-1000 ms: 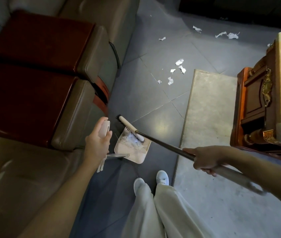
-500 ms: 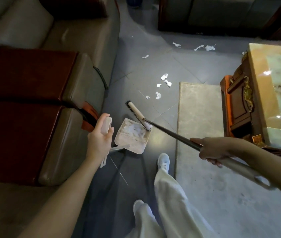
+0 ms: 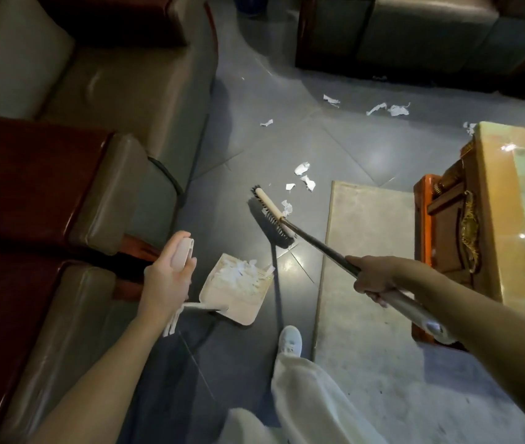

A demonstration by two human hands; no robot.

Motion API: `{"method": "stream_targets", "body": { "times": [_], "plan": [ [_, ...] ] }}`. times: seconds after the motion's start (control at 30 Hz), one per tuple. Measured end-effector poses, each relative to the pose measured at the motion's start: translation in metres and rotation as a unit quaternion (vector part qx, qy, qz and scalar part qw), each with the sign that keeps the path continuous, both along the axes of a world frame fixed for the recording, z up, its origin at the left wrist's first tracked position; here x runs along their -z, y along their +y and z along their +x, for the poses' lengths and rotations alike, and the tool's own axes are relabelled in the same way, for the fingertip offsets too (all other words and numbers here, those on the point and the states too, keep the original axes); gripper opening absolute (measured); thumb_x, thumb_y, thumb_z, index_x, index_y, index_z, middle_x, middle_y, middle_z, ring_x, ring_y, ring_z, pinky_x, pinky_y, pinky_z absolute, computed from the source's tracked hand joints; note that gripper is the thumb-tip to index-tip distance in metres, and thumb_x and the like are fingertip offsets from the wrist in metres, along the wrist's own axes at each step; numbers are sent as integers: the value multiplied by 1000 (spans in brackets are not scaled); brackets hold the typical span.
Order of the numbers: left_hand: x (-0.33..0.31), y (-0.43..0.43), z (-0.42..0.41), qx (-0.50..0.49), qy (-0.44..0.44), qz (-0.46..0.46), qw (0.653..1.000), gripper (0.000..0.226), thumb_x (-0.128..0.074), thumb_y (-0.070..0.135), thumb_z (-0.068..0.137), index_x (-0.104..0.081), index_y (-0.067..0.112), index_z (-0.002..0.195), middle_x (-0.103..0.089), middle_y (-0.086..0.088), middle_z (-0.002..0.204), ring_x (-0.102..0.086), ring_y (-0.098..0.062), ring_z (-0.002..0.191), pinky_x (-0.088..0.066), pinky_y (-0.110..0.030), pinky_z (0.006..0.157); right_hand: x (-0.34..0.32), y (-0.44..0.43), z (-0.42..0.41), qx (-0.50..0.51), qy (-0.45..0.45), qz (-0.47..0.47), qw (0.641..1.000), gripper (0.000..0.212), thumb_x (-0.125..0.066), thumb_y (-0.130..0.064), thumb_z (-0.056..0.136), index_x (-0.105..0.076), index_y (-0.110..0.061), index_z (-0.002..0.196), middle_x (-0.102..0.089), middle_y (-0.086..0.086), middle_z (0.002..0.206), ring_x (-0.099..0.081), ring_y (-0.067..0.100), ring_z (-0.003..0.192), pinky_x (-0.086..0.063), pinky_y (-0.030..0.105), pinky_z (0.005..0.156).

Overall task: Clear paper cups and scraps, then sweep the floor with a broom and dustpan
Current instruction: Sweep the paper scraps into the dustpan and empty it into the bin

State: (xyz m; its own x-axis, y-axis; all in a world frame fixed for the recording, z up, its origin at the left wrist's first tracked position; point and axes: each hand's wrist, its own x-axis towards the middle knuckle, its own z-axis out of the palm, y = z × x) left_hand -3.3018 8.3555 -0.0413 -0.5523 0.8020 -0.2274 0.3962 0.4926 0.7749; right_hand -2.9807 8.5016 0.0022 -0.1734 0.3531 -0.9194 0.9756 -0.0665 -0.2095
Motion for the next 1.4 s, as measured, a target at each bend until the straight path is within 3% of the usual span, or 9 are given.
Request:
{"method": "stream_targets", "body": {
  "times": [0.07, 0.13, 0.23, 0.47, 0.7, 0.8, 0.87, 1.1, 1.4],
  "plan": [
    [2, 16, 1, -11, 2, 5, 1000, 45, -59, 16, 91, -53, 58, 106, -57, 2, 70, -52, -9, 43, -44, -22, 38, 12, 1, -6, -15, -6, -5, 1000, 64, -41, 2, 91, -21, -14, 149, -62, 22, 88, -56, 25, 62, -53, 34, 62],
    [4, 31, 4, -8, 8, 12, 1000, 46, -60, 17, 90, -52, 60, 106, -57, 4, 71, -53, -10, 49, -51, -26, 47, 23, -1, -13, 5, 0, -34, 999, 63, -40, 1, 91, -20, -13, 149, -58, 19, 82, -53, 20, 55, -50, 31, 55],
    [7, 58, 12, 22, 12, 12, 1000, 42, -60, 20, 89, -51, 51, 116, -60, -3, 80, -61, -34, 69, -57, -45, 68, 30, 1, -23, 8, 16, -83, 996, 67, -44, 1, 89, -20, -17, 149, -54, 13, 74, -51, 15, 49, -49, 25, 46],
    [7, 109, 8, 23, 9, 23, 999, 44, -59, 21, 91, -46, 51, 121, -66, -9, 108, -63, -40, 91, -55, -55, 74, 13, 37, -20, 24, 30, -100, 994, 68, -48, -3, 91, -21, -27, 149, -53, 7, 62, -48, 11, 41, -48, 22, 42],
    [-7, 194, 3, 64, -12, 18, 998, 41, -57, 19, 91, -49, 51, 115, -65, -11, 96, -61, -41, 83, -56, -53, 67, -17, 113, -10, 57, 39, -35, 997, 75, -49, -6, 93, -12, -37, 151, -55, 7, 69, -50, 9, 41, -47, 22, 42],
    [-9, 231, 2, 69, -24, 9, 997, 43, -56, 16, 92, -49, 54, 110, -62, -12, 95, -58, -33, 70, -54, -38, 47, -23, 150, -5, 87, 39, -15, 995, 75, -50, -7, 93, -14, -40, 150, -56, 7, 66, -50, 8, 37, -46, 22, 41],
    [-9, 251, 1, 69, -24, 8, 997, 43, -57, 15, 92, -50, 55, 106, -61, -6, 92, -56, -23, 63, -47, -28, 38, -23, 178, 0, 102, 37, 3, 994, 75, -49, -5, 92, -15, -38, 150, -55, 6, 60, -49, 9, 34, -46, 22, 40],
    [-4, 313, 17, 48, -15, -15, 999, 38, -58, 19, 92, -51, 50, 114, -58, -2, 86, -55, -21, 64, -44, -25, 39, -6, 292, 13, 89, 17, 62, 994, 66, -43, 4, 90, -27, -24, 147, -52, 14, 66, -46, 13, 32, -42, 21, 34],
    [2, 386, 50, 14, -4, -16, 1000, 41, -60, 21, 92, -48, 54, 114, -59, 1, 88, -58, -28, 77, -55, -46, 69, 45, 368, 10, 38, -19, 7, 999, 47, -39, 9, 87, -44, 3, 133, -51, 14, 61, -50, 19, 45, -46, 25, 39]
  ]
}}
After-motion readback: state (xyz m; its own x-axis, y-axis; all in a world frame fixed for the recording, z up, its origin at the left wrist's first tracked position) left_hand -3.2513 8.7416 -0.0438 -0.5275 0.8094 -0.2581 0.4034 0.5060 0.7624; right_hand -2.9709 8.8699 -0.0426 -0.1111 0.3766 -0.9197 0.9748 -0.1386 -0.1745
